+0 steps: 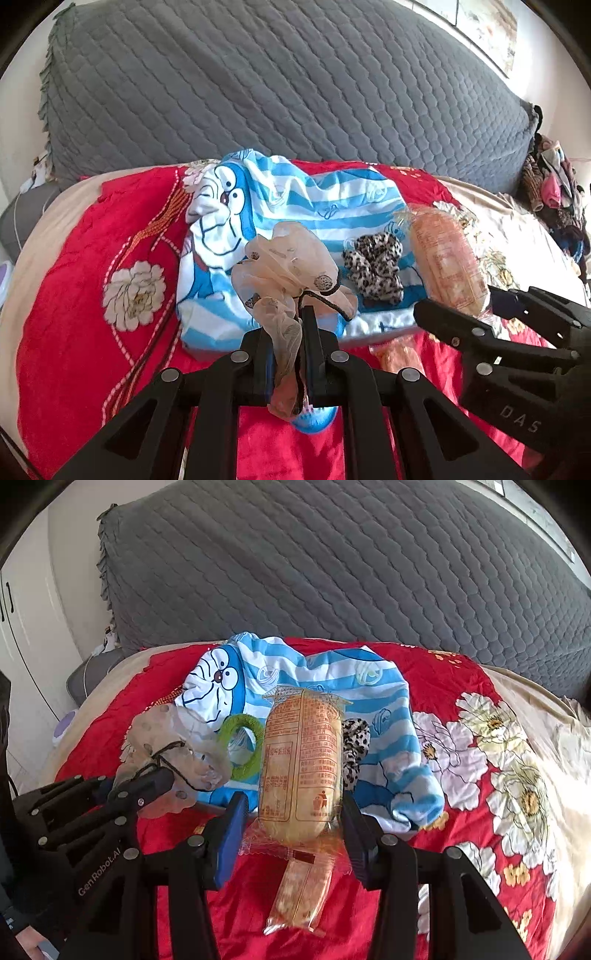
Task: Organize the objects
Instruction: 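Carry the scrunchie over the shirt while the right tool carries the bread packet beside the leopard scrunchie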
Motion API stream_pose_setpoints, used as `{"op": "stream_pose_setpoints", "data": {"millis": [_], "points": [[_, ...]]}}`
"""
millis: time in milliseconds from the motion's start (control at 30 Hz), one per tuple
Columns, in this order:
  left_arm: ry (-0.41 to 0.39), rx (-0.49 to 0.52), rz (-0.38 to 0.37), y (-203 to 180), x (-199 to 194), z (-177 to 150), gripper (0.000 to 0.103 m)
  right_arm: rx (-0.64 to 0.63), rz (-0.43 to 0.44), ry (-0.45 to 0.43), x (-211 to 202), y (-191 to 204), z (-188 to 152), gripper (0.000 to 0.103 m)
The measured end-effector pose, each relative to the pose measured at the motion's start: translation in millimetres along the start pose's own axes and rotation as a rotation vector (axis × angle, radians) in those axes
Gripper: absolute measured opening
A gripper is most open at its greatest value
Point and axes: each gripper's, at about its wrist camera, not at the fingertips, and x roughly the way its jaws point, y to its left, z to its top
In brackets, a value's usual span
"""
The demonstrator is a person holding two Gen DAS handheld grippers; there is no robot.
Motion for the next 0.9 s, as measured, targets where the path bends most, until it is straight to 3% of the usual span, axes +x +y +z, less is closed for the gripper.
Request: {"op": "stream_pose_setpoints", "data": {"millis": [900], "points": [[0.011,0.012,0.019,4.4,66.6,33.4,0.012,-0.003,-0.026,0.056,74.3,-22.0,36.9,0.05]]}}
